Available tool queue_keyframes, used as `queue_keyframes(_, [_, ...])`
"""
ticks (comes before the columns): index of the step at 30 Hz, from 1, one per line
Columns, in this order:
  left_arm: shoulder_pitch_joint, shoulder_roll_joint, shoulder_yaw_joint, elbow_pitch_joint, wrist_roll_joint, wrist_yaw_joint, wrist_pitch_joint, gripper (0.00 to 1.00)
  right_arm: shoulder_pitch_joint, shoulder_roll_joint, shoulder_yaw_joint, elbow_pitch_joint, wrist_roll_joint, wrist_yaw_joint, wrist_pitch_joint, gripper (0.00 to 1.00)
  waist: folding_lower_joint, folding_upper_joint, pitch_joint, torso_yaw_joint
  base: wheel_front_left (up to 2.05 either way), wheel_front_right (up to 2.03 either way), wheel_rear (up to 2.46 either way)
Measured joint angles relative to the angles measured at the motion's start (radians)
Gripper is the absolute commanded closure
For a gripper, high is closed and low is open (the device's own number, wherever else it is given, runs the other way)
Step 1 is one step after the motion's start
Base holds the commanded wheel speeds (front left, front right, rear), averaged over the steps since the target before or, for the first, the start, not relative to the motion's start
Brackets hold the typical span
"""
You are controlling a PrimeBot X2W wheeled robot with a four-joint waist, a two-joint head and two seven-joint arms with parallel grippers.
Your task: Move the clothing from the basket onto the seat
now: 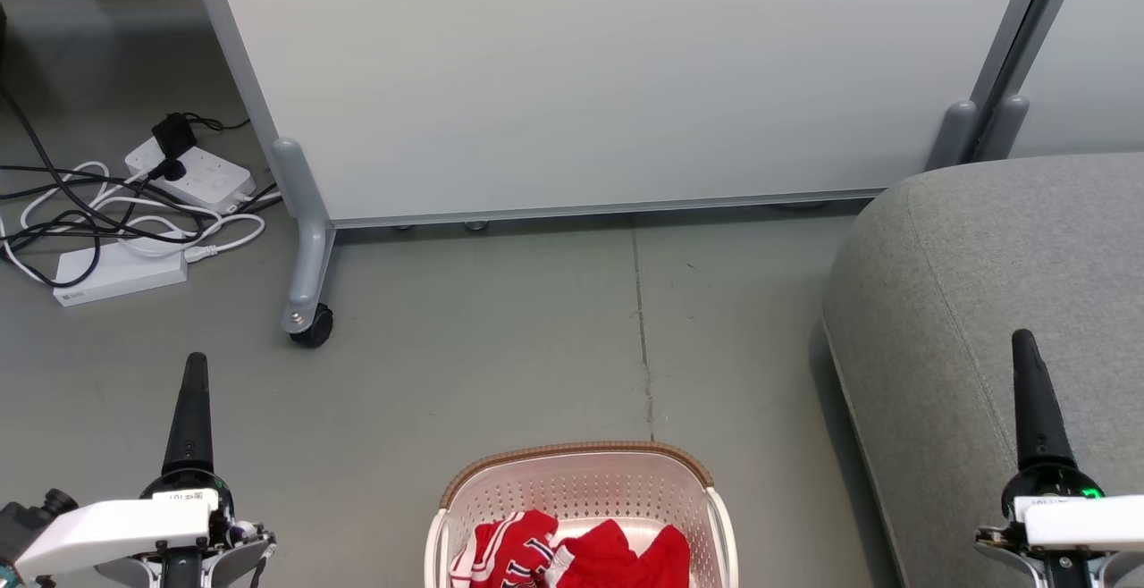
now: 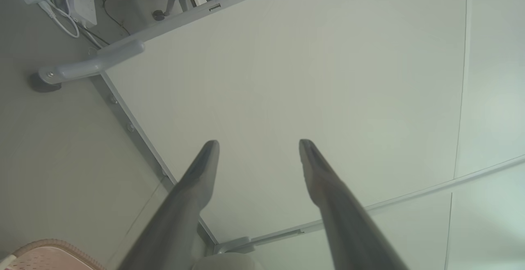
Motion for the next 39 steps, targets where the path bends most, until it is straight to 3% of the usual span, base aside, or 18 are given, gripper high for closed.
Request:
queue_keyframes(5, [0.003,0.001,0.004,-0.035,0.089,0.0,-0.021,0.0,-0.011,-0.001,0.01,-0.02,-0.159,0.0,-0.008,0.0,0.0,0.0,-0.002,0.002,0.0,0.0,0.0])
queue_keyframes(6, [0.037,0.002,-0.073,-0.12,0.323,0.017,-0.059,0.0,-0.032,0.009,0.001,-0.065,-0.418,0.0,-0.016,0.0,0.0,0.0,-0.007,0.003,0.0,0.0,0.0])
queue_keyframes(10, [0.044,0.002,-0.108,-0.166,0.43,0.049,-0.074,0.0,-0.042,0.006,0.02,-0.081,-0.526,0.0,-0.019,0.0,0.0,0.0,-0.007,0.005,0.0,0.0,0.0])
queue_keyframes(15, [0.046,0.003,-0.164,-0.207,0.598,0.142,-0.093,0.0,-0.048,0.003,0.042,-0.09,-0.593,0.0,-0.025,0.0,0.0,0.0,-0.008,0.006,0.0,0.0,0.0])
queue_keyframes(20, [0.048,0.003,-0.239,-0.223,0.742,0.205,-0.108,0.0,-0.048,0.0,0.042,-0.095,-0.659,0.0,-0.029,0.0,0.0,0.0,-0.01,0.006,0.0,0.0,0.0])
queue_keyframes(31, [0.06,0.01,-0.338,-0.189,0.935,0.308,-0.146,0.0,-0.048,0.015,0.05,-0.06,-0.791,0.0,-0.039,0.0,0.0,0.0,-0.019,0.003,0.0,0.0,0.0])
queue_keyframes(39, [0.06,0.031,-0.402,-0.166,1.01,0.37,-0.169,0.0,-0.048,0.019,0.064,-0.025,-0.879,0.001,-0.044,0.0,0.0,0.0,-0.025,0.001,0.0,0.0,0.0])
